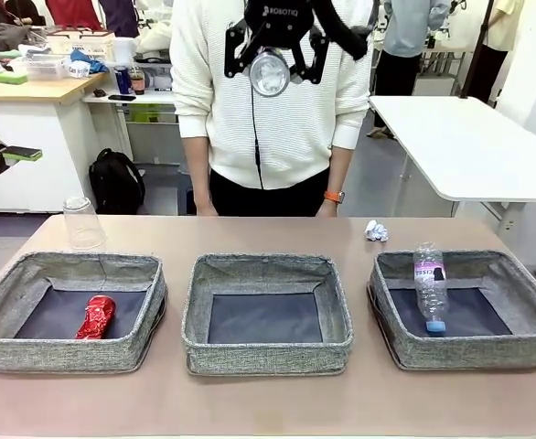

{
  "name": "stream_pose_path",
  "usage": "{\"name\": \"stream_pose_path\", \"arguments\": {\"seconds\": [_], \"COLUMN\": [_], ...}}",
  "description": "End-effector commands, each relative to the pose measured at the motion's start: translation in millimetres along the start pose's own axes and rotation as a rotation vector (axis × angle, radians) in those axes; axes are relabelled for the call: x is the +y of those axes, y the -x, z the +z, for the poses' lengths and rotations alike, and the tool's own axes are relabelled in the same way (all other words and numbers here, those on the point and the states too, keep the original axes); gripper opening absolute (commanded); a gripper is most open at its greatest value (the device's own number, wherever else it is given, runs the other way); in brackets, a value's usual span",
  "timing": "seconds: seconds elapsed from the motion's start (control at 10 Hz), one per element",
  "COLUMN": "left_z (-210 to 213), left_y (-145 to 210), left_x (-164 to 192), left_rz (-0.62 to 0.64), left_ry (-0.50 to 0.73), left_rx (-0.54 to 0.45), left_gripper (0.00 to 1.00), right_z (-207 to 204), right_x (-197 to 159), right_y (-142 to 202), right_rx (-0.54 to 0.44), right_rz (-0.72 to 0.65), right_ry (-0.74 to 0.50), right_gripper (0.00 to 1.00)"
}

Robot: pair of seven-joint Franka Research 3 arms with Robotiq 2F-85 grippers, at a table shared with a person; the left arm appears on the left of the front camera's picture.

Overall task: Sort the waste into the appropriate baskets.
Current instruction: Pick up the waste item pointed out by the person.

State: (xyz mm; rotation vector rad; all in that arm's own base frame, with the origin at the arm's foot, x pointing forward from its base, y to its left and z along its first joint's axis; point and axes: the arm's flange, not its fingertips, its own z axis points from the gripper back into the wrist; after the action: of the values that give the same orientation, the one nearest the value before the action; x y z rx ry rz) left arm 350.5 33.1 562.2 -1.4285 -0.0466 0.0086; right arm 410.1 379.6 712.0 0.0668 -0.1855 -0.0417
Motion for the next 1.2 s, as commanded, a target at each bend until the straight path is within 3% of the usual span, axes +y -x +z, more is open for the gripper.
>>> {"name": "stream_pose_path", "arguments": {"seconds": [0.0,0.3,1.1], "left_z": [2,2,2], "left_y": [2,2,2], "left_x": [1,1,1], "left_rz": [-0.020,-0.020,-0.020], "left_ry": [-0.003,-0.003,-0.003], "left_rx": [0.011,0.011,0.011], "left_gripper": [1.00,1.00,1.00], "right_z": [14,37,26], "right_x": [5,-2,-9], "right_y": [-8,-14,-7], "right_rx": [-0.027,-0.033,-0.023], "right_rz": [-0.003,0.015,-0.007], "right_ry": [0.035,0.043,0.015], "right_gripper": [0.00,0.00,0.00]}}
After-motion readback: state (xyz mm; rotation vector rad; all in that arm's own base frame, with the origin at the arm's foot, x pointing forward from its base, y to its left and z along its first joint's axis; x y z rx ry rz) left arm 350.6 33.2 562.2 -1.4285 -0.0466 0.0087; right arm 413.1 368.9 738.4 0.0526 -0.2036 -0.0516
